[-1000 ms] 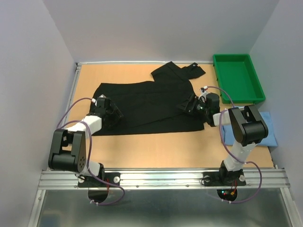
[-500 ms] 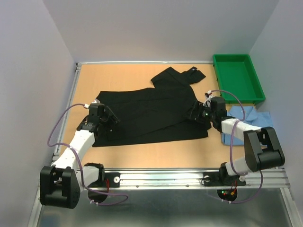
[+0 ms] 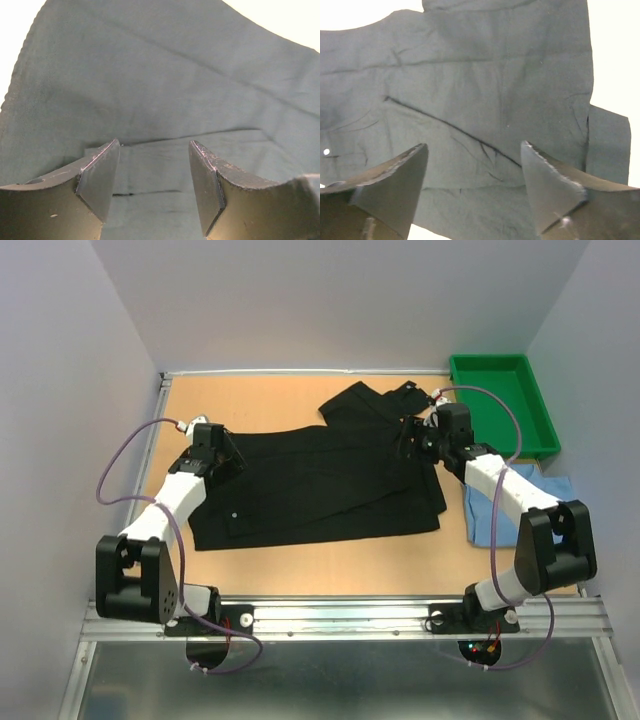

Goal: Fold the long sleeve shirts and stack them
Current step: Fold the shirt

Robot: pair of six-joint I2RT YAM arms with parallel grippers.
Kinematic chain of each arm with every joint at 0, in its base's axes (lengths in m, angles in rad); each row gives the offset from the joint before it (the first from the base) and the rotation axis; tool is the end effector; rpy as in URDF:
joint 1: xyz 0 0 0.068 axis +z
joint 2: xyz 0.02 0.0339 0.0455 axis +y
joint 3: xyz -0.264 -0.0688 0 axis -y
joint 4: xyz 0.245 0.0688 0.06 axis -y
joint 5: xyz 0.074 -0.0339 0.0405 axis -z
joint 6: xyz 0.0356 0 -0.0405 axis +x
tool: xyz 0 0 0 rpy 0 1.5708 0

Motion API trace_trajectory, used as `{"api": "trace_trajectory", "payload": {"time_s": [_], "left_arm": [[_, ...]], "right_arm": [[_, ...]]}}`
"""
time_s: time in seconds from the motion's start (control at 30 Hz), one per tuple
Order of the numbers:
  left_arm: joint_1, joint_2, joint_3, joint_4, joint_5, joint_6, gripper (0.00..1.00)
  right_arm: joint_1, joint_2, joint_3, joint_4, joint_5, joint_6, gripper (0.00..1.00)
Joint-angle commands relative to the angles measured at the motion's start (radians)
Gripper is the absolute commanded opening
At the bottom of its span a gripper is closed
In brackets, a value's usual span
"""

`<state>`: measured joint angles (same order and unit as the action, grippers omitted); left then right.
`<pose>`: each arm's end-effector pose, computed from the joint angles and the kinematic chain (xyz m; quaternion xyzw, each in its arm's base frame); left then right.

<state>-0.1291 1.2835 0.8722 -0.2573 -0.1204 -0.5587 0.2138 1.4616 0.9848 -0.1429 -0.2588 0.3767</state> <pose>0.2778 -0.0317 0.2559 -0.2171 0.8721 -0.0957 0.4279 0.3154 0.0778 0.2538 0.0128 0.8835 0.2419 0.4010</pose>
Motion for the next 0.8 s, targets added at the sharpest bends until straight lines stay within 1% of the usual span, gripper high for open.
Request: {"api": "trace_trajectory", "payload": {"time_s": [0.0, 0.07, 0.17, 0.23, 0.43, 0.47, 0.53, 0.57, 0.77], "left_arm": [[0.003, 0.094, 0.068, 0.023, -0.076, 0.031, 0.69], [0.006, 0.150, 0.091, 0.010, -0.078, 0.029, 0.69], [0.006, 0.198, 0.110, 0.024, -0.084, 0.040, 0.69], [0.009, 0.217, 0.117, 0.021, -0.079, 0.039, 0.69], [0.017, 0.296, 0.100, 0.006, -0.055, 0.056, 0.69], [0.017, 0.306, 0.087, 0.000, -0.029, 0.056, 0.69], [0.017, 0.321, 0.067, 0.009, 0.008, 0.056, 0.69], [0.017, 0.330, 0.056, 0.010, 0.030, 0.052, 0.68], [0.017, 0.327, -0.022, -0.017, 0.073, 0.062, 0.69]], "right_arm": [[0.010, 0.051, 0.075, -0.087, 0.104, -0.004, 0.77], [0.013, 0.083, 0.112, -0.130, 0.122, -0.004, 0.72], [0.032, 0.121, 0.124, -0.135, 0.200, -0.019, 0.66], [0.041, 0.143, 0.130, -0.156, 0.208, -0.025, 0.64], [0.070, 0.218, 0.127, -0.172, 0.239, -0.032, 0.64], [0.071, 0.230, 0.124, -0.185, 0.250, -0.036, 0.64], [0.075, 0.236, 0.112, -0.191, 0.256, -0.044, 0.64], [0.075, 0.236, 0.107, -0.196, 0.285, -0.047, 0.64], [0.075, 0.209, 0.037, -0.267, 0.313, -0.048, 0.63]]}}
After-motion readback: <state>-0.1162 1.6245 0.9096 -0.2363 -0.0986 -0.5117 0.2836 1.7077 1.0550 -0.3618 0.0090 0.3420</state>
